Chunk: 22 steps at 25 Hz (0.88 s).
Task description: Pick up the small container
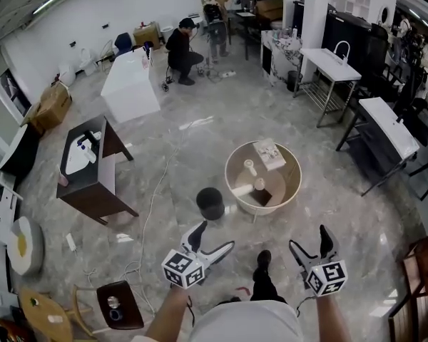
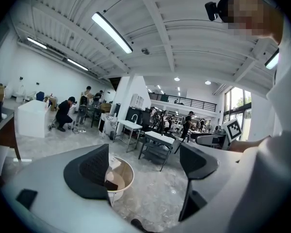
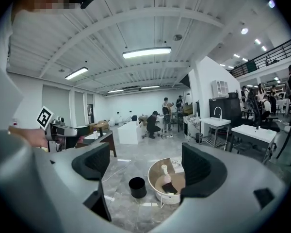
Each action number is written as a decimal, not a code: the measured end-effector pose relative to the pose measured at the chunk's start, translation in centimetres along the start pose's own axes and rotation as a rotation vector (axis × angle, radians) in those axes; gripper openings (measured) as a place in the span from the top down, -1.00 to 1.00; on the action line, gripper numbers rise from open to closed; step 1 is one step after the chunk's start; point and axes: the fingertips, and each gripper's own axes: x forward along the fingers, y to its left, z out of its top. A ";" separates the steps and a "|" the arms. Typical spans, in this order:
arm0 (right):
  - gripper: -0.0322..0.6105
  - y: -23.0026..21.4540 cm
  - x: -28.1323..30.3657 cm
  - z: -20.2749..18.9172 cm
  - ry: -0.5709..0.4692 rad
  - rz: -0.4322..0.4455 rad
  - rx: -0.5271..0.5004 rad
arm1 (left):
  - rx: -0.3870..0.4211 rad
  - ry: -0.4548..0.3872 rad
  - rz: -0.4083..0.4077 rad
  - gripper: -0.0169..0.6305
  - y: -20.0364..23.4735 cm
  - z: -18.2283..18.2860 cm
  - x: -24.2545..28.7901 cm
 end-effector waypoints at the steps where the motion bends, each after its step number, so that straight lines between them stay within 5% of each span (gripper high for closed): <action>1: -0.53 -0.7 0.9 -0.1 0.003 0.006 0.006 | -0.001 0.000 0.005 -0.48 0.4 0.2 0.9; 22: -0.53 -19.1 22.6 3.6 0.078 0.124 0.000 | -0.035 0.037 0.084 -0.48 11.2 6.1 23.8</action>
